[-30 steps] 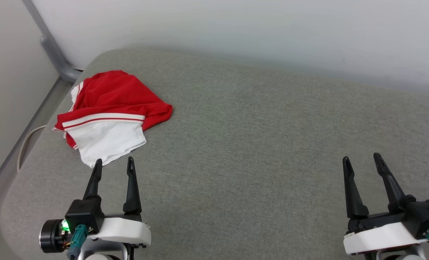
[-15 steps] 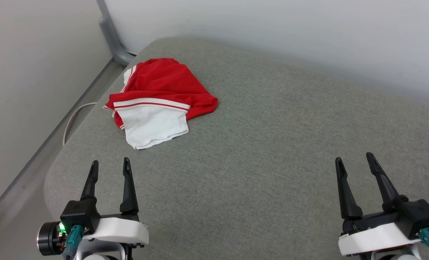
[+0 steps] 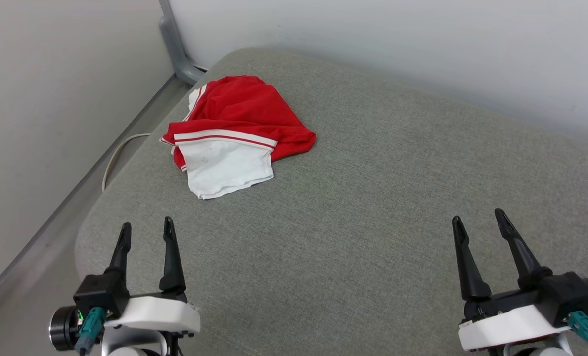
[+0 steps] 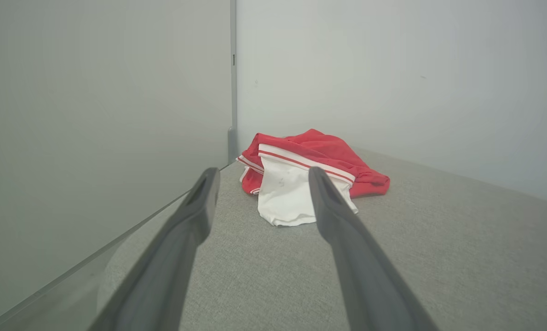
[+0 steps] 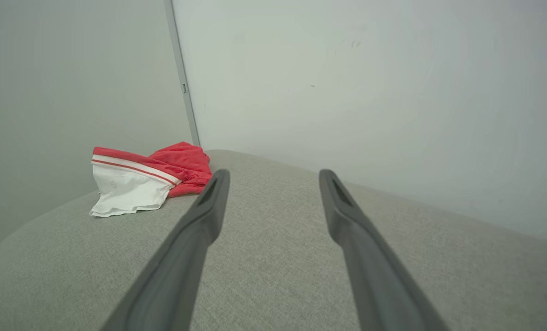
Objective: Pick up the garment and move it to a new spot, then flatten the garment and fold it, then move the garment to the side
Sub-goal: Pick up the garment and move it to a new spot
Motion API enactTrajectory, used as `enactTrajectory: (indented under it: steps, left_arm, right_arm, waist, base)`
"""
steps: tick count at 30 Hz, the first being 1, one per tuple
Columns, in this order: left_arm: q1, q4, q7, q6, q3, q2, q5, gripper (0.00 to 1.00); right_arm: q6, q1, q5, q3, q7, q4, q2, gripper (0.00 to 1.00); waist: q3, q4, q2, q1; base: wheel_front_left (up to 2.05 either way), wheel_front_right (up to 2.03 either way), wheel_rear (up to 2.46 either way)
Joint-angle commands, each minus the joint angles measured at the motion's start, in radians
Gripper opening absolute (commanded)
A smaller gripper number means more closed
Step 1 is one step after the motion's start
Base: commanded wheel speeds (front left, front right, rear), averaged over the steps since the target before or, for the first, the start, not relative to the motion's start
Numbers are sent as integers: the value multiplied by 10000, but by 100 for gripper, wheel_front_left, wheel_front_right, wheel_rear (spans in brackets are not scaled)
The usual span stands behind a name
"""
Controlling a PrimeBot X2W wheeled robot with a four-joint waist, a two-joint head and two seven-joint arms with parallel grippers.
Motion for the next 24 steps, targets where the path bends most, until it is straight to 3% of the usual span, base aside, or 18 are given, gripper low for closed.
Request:
enactTrajectory:
  steps: [1,9,13,18,24]
  left_arm:
    - [-325,-16,-28,-198,80,-9,-213,100]
    - [-2163,356,-28,-1400,1032,9,-166,100]
    - [-3491,720,-28,-1796,1727,207,-274,100]
    - [-5185,1492,-28,-2035,2099,766,-488,100]
    - [-6839,3004,126,-2103,1489,1991,-1091,100]
  right_arm:
    - [-7,-155,-75,37,-25,-25,6,100]
    - [-7,-555,-434,203,-25,-244,6,100]
    - [-7,-903,-786,285,-25,-510,4,100]
    - [-7,-1357,-1028,253,-23,-903,-149,100]
    - [-7,-1804,-1170,172,-25,-1354,-270,100]
  waist:
    - [49,-63,0,0]
    - [716,-634,0,0]
    - [1330,-1075,0,0]
    - [2175,-1574,0,0]
    - [3020,-2070,0,0]
  base:
    - [0,0,0]
    - [0,0,0]
    - [0,0,0]
    - [0,0,0]
    - [0,0,0]
